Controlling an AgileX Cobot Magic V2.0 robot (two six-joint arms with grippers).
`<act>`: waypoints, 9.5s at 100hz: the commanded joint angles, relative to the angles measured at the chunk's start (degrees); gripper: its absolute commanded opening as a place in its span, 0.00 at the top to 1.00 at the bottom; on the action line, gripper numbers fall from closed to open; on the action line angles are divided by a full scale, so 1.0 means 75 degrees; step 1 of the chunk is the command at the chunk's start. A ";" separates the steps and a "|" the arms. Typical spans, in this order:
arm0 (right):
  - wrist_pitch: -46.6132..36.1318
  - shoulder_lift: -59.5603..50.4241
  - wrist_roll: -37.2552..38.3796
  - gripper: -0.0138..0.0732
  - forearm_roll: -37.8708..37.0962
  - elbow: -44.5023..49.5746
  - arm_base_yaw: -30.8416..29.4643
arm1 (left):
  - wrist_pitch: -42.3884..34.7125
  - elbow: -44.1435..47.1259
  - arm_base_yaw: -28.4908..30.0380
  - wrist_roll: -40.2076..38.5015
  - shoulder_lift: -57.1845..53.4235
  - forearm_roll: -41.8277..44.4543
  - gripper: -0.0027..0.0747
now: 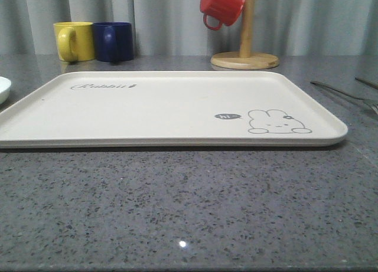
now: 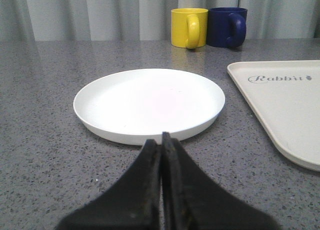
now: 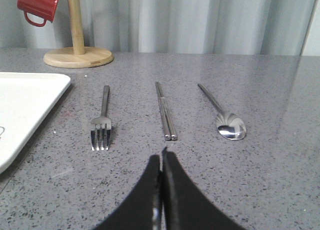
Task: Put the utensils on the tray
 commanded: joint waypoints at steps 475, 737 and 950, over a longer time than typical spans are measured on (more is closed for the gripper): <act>-0.0576 -0.0122 -0.0070 0.92 -0.0005 -0.0003 -0.0034 | 0.6120 -1.1483 -0.0782 0.2446 1.3148 -0.3364 0.68; 0.3051 0.4626 -0.0071 0.65 0.0240 -0.4402 -0.0019 | 0.2912 -0.3666 -0.0796 0.1975 0.1257 -0.1742 0.99; 0.8059 1.3594 0.0981 0.92 0.0616 -1.3259 0.3913 | 0.2912 -0.3666 -0.0796 0.1975 0.1257 -0.1742 0.99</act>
